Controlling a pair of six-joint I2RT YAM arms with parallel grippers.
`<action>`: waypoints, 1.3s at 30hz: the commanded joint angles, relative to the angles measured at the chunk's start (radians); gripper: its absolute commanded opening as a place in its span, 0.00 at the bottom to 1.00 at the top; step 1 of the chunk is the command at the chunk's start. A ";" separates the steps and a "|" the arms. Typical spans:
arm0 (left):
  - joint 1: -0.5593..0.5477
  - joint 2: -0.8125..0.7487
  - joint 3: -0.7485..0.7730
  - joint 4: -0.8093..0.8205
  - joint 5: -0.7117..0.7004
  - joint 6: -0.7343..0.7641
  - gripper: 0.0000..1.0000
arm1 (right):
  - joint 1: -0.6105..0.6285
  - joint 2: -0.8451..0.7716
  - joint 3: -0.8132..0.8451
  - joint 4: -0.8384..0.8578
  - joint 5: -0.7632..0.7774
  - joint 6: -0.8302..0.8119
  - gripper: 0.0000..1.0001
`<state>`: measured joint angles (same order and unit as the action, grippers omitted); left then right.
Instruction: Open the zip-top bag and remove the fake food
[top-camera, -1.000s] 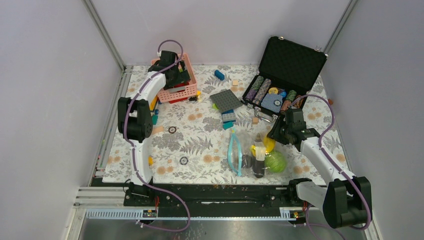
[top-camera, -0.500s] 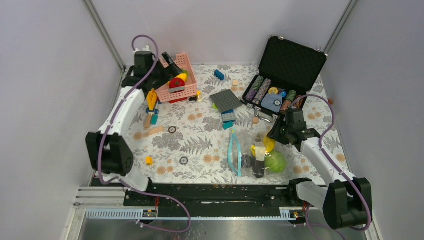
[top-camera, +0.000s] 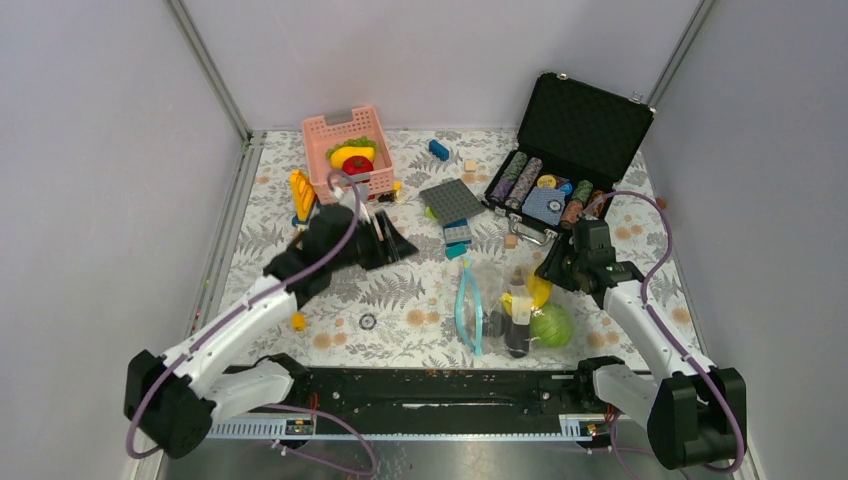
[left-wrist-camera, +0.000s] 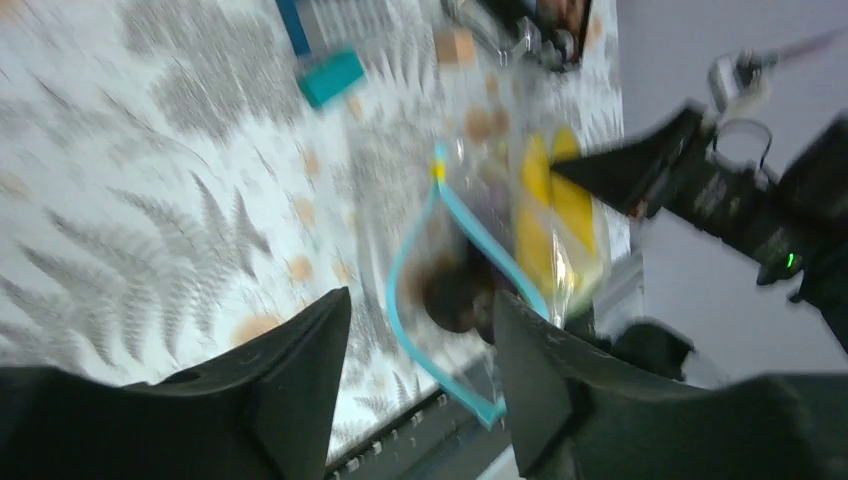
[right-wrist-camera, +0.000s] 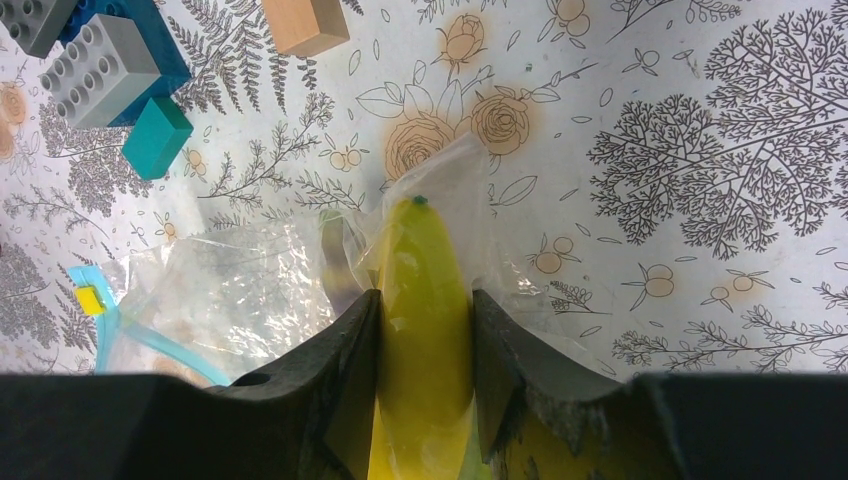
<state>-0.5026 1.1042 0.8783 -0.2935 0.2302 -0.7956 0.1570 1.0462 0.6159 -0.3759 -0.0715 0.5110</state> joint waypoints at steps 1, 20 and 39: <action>-0.191 -0.110 -0.199 0.089 -0.175 -0.158 0.52 | 0.006 -0.034 -0.010 0.005 -0.029 0.003 0.00; -0.649 0.273 -0.089 0.384 -0.343 -0.290 0.32 | 0.006 -0.066 -0.048 0.011 -0.075 0.012 0.00; -0.665 0.512 -0.041 0.467 -0.262 -0.303 0.59 | 0.006 -0.069 -0.081 0.031 -0.103 0.024 0.00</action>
<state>-1.1568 1.6020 0.8036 0.1207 -0.0448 -1.0946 0.1570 0.9928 0.5426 -0.3607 -0.1452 0.5247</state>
